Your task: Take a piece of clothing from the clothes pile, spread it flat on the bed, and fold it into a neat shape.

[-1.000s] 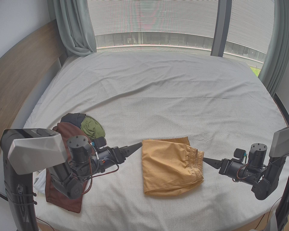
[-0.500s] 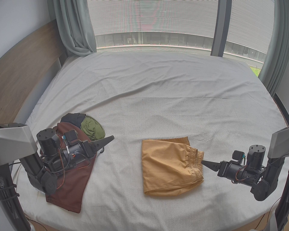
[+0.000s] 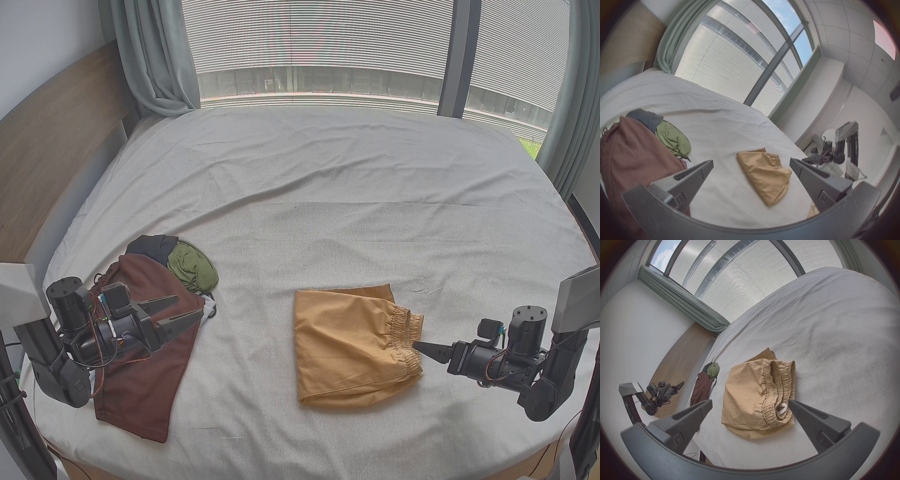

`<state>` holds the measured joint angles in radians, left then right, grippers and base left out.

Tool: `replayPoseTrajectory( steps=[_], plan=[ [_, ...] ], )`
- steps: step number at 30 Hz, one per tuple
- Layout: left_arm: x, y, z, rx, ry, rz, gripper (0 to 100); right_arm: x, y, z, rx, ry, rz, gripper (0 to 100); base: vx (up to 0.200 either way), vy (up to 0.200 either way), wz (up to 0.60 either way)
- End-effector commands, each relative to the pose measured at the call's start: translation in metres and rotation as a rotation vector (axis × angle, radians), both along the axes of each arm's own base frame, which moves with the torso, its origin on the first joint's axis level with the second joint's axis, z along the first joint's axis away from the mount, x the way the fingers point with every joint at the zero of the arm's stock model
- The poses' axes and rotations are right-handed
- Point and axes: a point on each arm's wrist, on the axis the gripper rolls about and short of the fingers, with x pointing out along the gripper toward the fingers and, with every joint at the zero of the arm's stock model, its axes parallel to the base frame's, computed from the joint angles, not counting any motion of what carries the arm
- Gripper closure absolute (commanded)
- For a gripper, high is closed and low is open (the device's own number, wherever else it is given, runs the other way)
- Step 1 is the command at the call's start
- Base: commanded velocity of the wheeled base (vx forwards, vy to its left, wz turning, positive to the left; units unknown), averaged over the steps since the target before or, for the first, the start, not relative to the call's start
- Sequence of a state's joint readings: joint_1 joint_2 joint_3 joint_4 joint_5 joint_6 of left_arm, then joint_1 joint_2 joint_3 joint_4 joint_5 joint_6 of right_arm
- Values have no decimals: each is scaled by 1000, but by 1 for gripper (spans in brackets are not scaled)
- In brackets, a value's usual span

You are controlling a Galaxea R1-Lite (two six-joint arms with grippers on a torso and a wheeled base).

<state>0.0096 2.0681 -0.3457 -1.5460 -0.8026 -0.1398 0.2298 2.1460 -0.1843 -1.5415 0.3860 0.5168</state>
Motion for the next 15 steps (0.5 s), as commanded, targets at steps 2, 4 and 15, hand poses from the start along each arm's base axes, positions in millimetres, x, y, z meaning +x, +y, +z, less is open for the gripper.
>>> replayPoseTrajectory(
  steps=[2, 4, 15],
  plan=[
    [-8, 7, -14, 88, -31, -40, 0, -2, 2, -10, -11, 45, 7, 0, 0, 0, 0],
    [-13, 7, -18, 113, -36, -52, 0, -4, 1, -12, -13, 57, 10, 0, 0, 0, 0],
    [-16, 6, -19, 138, -50, -63, 0, -6, 3, -26, -29, 113, 12, 0, 0, 0, 0]
  ],
)
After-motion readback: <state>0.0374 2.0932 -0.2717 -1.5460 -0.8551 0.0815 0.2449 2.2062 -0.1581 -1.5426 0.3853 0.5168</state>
